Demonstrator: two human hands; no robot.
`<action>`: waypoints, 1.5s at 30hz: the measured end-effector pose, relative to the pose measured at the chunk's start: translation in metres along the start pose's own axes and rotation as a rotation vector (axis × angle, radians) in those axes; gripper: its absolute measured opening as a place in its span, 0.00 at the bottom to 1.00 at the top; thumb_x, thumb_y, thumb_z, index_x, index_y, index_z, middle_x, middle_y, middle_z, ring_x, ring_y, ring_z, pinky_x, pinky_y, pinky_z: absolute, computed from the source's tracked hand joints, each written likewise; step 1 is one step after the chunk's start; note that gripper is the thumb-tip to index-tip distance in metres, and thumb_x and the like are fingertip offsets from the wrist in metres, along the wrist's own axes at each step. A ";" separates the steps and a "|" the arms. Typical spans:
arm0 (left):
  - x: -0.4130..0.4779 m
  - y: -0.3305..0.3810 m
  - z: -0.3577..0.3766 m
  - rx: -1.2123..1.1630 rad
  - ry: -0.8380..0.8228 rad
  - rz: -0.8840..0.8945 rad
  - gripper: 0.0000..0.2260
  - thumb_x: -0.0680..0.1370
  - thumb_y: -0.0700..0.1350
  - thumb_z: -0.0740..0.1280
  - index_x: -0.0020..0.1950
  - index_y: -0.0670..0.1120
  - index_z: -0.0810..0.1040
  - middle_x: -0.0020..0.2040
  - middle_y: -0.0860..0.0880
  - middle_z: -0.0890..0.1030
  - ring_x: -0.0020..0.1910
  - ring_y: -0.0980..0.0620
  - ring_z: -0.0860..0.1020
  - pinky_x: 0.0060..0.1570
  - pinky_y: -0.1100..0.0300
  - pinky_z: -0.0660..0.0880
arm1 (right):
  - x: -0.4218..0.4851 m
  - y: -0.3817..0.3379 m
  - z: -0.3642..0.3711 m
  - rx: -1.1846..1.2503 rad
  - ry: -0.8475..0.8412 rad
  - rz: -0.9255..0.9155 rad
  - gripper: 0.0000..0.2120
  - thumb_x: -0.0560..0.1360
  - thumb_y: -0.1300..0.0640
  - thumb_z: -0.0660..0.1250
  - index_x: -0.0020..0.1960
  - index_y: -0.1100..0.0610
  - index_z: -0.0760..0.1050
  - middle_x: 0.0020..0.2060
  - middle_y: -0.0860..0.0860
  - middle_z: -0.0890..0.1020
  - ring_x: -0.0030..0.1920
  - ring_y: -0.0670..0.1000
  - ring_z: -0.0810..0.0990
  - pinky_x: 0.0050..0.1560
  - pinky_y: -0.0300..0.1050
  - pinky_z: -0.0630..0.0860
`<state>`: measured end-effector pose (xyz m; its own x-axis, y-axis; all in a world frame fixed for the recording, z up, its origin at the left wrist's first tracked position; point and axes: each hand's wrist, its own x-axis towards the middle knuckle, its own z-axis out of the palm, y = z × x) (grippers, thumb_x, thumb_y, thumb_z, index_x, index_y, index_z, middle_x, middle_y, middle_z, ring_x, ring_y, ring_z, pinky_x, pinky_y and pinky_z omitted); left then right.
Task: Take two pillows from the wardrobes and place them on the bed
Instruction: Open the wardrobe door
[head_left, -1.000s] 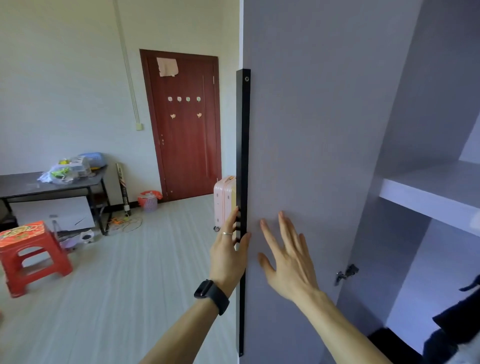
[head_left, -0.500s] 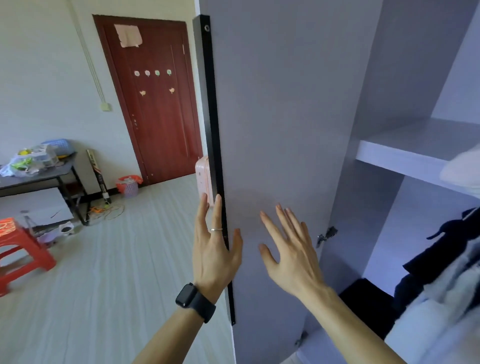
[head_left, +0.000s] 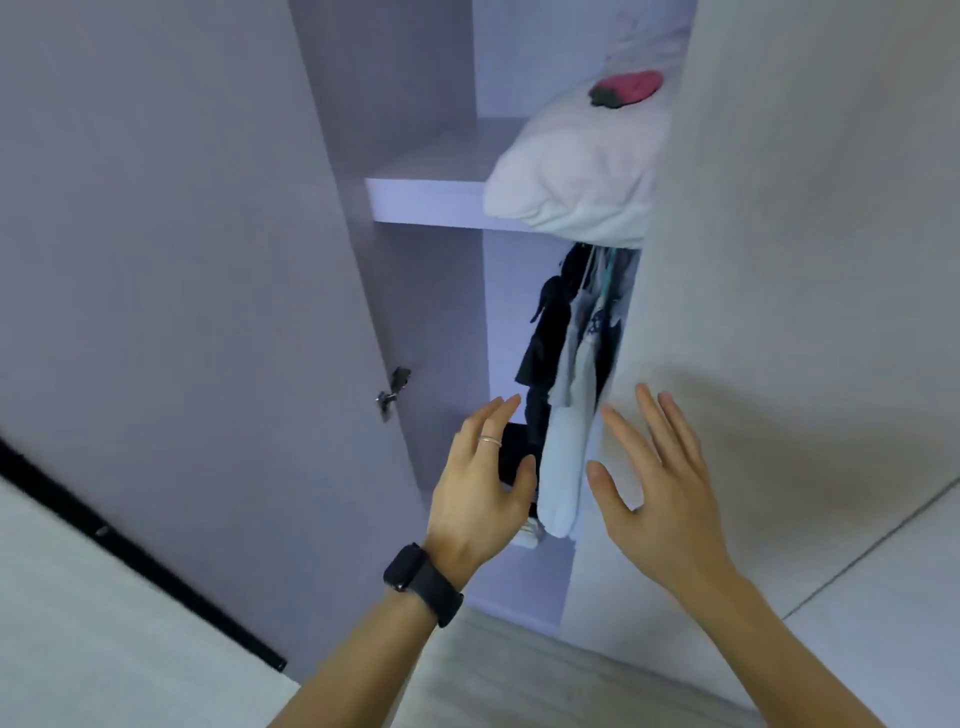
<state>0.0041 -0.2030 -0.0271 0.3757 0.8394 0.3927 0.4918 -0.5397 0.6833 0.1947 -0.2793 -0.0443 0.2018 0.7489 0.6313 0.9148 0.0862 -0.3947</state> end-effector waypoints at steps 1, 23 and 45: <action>0.016 0.010 0.008 -0.039 -0.032 0.030 0.27 0.80 0.48 0.67 0.77 0.58 0.62 0.74 0.57 0.66 0.70 0.59 0.68 0.52 0.83 0.63 | 0.008 0.009 -0.011 -0.049 0.053 0.025 0.26 0.79 0.45 0.62 0.76 0.50 0.69 0.81 0.53 0.60 0.82 0.56 0.54 0.75 0.63 0.64; 0.176 0.093 0.048 -0.659 -0.240 0.158 0.21 0.81 0.39 0.66 0.72 0.54 0.69 0.61 0.55 0.81 0.57 0.61 0.80 0.60 0.56 0.79 | 0.136 0.065 -0.090 -0.373 0.234 0.355 0.38 0.79 0.32 0.57 0.80 0.35 0.38 0.80 0.45 0.30 0.80 0.54 0.29 0.74 0.73 0.58; 0.047 0.111 -0.002 -1.067 -0.945 0.334 0.20 0.77 0.40 0.65 0.65 0.57 0.81 0.61 0.51 0.84 0.64 0.52 0.79 0.65 0.60 0.75 | -0.088 -0.064 -0.056 0.066 0.402 0.656 0.28 0.81 0.40 0.63 0.79 0.33 0.57 0.74 0.33 0.69 0.72 0.37 0.70 0.70 0.40 0.72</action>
<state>0.0750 -0.2232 0.0681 0.9242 0.1072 0.3666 -0.3642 -0.0420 0.9304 0.1383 -0.3878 -0.0373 0.8188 0.3648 0.4433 0.5436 -0.2443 -0.8030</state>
